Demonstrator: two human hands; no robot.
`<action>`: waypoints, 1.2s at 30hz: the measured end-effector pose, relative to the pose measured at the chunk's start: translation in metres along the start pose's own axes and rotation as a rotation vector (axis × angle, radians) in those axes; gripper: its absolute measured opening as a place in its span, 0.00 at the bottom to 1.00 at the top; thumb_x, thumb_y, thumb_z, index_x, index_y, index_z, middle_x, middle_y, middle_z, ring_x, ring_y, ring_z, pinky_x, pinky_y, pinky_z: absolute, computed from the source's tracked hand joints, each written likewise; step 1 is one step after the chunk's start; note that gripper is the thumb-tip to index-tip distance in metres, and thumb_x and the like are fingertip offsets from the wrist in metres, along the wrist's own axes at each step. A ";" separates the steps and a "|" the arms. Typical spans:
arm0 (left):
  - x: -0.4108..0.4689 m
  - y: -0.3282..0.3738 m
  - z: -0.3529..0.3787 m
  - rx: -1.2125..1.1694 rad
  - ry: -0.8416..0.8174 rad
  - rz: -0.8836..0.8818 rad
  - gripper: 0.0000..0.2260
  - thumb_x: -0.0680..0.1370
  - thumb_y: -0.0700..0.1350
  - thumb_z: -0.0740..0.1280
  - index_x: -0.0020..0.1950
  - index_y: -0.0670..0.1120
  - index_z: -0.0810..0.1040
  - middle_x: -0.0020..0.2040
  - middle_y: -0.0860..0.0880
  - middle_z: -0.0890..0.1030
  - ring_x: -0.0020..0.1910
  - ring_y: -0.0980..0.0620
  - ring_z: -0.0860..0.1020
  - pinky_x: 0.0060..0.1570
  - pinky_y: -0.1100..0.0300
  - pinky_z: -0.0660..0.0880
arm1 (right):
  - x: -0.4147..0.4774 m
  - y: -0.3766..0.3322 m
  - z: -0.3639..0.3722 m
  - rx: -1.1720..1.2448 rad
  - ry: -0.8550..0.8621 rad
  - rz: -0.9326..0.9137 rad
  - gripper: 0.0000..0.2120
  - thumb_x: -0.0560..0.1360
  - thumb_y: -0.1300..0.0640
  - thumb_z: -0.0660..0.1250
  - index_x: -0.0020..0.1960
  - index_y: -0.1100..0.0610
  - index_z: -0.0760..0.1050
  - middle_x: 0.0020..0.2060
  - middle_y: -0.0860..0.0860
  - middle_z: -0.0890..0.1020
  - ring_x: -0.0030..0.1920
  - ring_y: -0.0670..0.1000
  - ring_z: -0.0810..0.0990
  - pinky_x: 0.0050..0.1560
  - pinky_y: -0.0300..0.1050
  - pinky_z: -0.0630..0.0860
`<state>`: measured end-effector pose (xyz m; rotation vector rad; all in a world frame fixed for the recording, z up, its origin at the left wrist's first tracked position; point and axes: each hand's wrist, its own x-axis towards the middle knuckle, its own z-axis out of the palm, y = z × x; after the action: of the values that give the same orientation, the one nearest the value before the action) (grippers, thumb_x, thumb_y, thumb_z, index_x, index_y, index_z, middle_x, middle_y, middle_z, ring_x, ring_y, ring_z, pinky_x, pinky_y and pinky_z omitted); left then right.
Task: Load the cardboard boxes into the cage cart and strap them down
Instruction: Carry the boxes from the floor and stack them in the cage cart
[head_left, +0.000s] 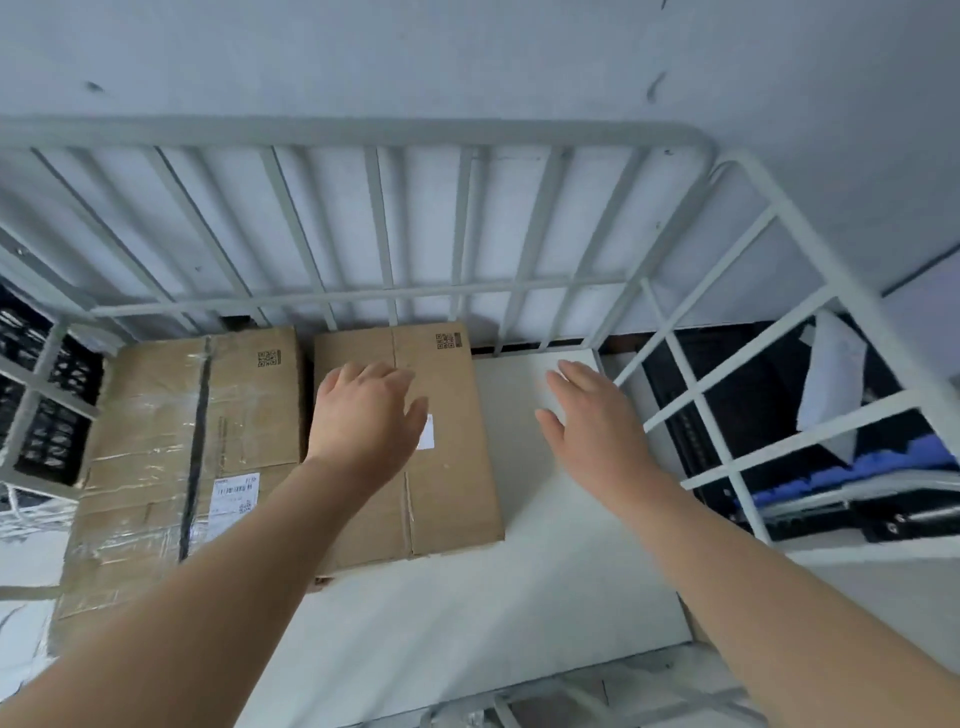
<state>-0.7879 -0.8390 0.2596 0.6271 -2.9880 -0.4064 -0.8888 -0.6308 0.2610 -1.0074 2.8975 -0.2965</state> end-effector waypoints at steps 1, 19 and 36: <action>-0.005 0.011 -0.014 -0.001 0.003 0.033 0.14 0.78 0.52 0.63 0.57 0.47 0.80 0.57 0.49 0.80 0.58 0.43 0.74 0.61 0.52 0.64 | -0.014 -0.002 -0.017 0.003 0.026 0.017 0.15 0.78 0.55 0.62 0.59 0.63 0.74 0.61 0.58 0.75 0.60 0.60 0.73 0.61 0.50 0.69; -0.188 0.228 -0.143 0.029 -0.159 0.730 0.18 0.79 0.57 0.57 0.65 0.52 0.74 0.64 0.52 0.77 0.63 0.47 0.71 0.63 0.54 0.63 | -0.344 -0.010 -0.196 0.000 0.287 0.584 0.18 0.77 0.53 0.64 0.65 0.60 0.73 0.61 0.54 0.77 0.61 0.55 0.73 0.62 0.49 0.69; -0.481 0.520 -0.077 0.048 -0.284 1.341 0.19 0.80 0.57 0.55 0.65 0.51 0.74 0.60 0.52 0.78 0.60 0.49 0.73 0.61 0.54 0.67 | -0.752 0.064 -0.235 -0.070 0.453 1.217 0.12 0.75 0.57 0.65 0.57 0.58 0.77 0.53 0.54 0.81 0.57 0.56 0.77 0.60 0.47 0.71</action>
<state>-0.5400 -0.2051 0.4699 -1.4686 -2.8225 -0.2821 -0.3653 -0.0777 0.4734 1.0006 3.2360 -0.3363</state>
